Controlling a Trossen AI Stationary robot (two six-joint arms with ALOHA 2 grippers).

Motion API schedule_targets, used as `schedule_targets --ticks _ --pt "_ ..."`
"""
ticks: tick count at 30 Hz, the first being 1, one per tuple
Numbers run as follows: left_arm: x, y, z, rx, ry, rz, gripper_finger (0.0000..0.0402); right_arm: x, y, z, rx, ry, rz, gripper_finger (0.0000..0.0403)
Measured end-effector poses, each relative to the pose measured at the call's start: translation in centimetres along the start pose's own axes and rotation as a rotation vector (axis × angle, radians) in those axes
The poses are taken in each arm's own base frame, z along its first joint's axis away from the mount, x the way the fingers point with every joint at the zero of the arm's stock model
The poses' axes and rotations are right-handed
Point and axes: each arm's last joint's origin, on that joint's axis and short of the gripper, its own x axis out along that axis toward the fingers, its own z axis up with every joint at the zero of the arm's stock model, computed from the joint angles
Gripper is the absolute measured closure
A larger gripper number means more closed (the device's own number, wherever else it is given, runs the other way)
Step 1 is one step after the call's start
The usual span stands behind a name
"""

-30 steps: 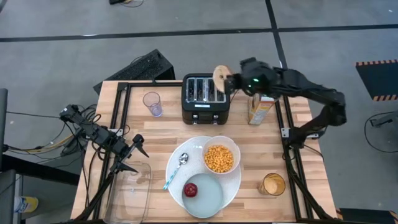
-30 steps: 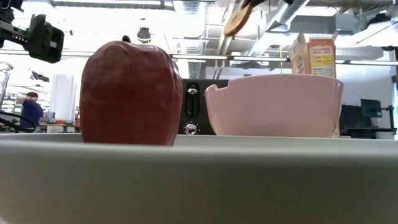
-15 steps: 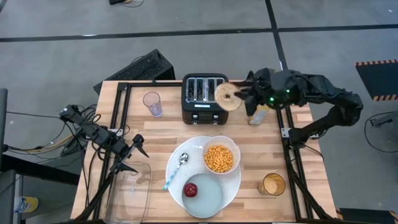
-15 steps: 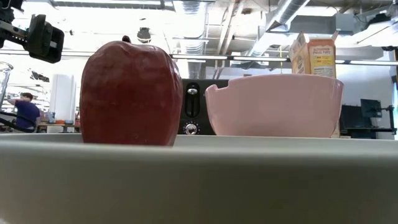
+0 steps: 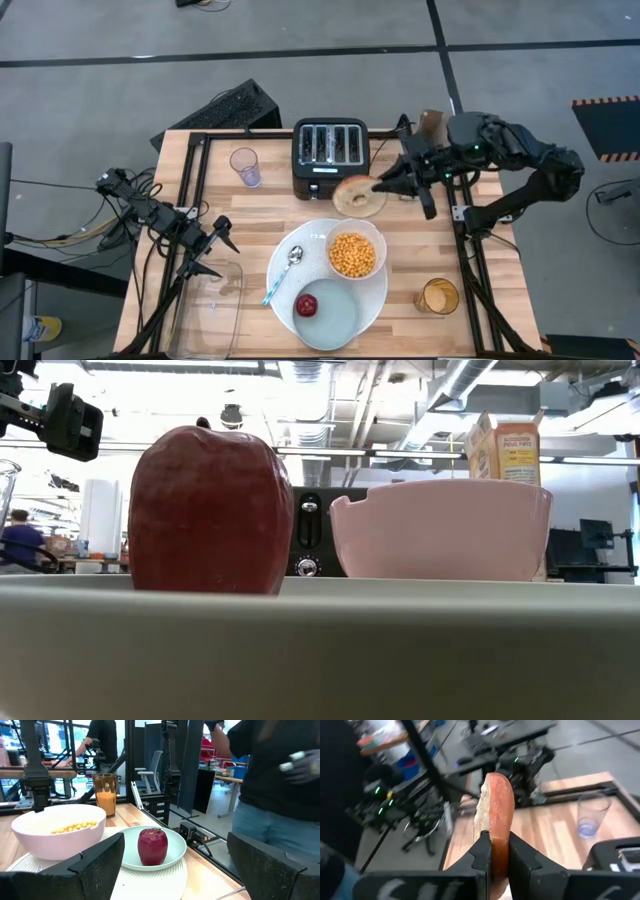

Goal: Arrange a breakfast setting
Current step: Put the brown bread to the right of the apple on the gray plate

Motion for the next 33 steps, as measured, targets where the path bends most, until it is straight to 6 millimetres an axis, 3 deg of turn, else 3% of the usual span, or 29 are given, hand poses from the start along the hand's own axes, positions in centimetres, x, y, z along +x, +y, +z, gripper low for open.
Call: schedule_targets --ticks 6,12,20,26,33 --pt "0.0 0.0 0.0 -0.001 0.000 0.000 0.0062 -1.3 -0.2 -1.0 -0.048 0.113 0.077 0.0343" --pt "0.0 0.0 0.0 0.000 0.000 0.000 0.0062 -3.5 0.0 -1.4 -0.112 0.100 0.110 0.0343" --pt "0.0 0.0 0.0 0.000 0.000 0.000 0.0062 -5.3 -0.5 -4.7 -0.132 0.088 0.143 0.0343" --pt "0.0 0.0 0.0 -0.001 0.000 0.000 0.0062 -4.5 -1.4 -8.1 -0.044 0.065 0.164 0.0343" --pt "0.0 0.0 0.0 -0.001 0.000 0.000 0.0062 -1.7 -2.3 -13.5 0.091 0.072 0.235 0.0343"
